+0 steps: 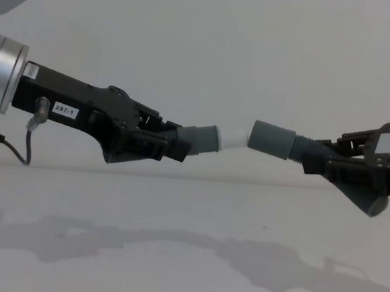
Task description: Use both hands to pick up one end of the pipe from the table, align the ends, and insert them.
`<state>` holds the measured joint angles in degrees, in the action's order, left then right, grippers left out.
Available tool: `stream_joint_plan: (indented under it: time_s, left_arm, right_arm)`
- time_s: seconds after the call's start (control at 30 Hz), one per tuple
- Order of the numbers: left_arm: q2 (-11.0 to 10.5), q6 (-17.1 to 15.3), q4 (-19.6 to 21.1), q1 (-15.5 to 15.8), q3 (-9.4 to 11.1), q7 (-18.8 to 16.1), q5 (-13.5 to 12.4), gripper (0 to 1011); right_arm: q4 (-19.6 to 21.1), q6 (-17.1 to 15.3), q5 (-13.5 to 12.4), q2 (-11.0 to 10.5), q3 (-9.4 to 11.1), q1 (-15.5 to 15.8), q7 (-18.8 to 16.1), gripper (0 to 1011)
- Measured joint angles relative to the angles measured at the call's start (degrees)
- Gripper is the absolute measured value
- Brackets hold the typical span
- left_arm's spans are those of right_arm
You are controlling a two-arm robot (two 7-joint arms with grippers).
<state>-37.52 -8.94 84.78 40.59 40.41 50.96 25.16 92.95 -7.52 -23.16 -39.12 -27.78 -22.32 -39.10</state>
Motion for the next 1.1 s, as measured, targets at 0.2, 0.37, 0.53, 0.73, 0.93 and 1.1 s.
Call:
stream_joint_plan:
  time_s: [0.2, 0.37, 0.53, 0.73, 0.93, 1.1]
  left_arm:
    - [0.34, 0.18, -0.33, 0.46, 0.45, 0.21, 0.19, 352]
    - [0.43, 0.44, -0.48, 0.75, 0.71, 0.39, 0.39, 352]
    - [0.33, 0.62, -0.51, 0.88, 0.9, 0.5, 0.65, 352]
    - [0.06, 0.69, -0.47, 0.94, 1.04, 0.53, 0.92, 352]
    - [-0.3, 0.75, -0.41, 1.08, 1.23, 0.52, 1.21, 352]
    - [-0.51, 0.83, -0.42, 1.21, 1.38, 0.51, 1.37, 352]
  right_arm:
    - [0.05, 0.32, -0.24, -0.22, -0.42, -0.1, -0.16, 286]
    - [0.05, 0.5, -0.26, -0.41, -0.76, -0.21, -0.24, 286]
    - [0.05, 0.56, -0.3, -0.63, -1.17, -0.36, -0.29, 286]
    - [0.05, 0.54, -0.42, -0.84, -1.53, -0.57, -0.31, 286]
    - [0.03, 0.34, -0.52, -1.06, -1.83, -0.76, -0.28, 286]
    - [0.01, 0.14, -0.66, -1.25, -2.04, -0.98, -0.18, 286]
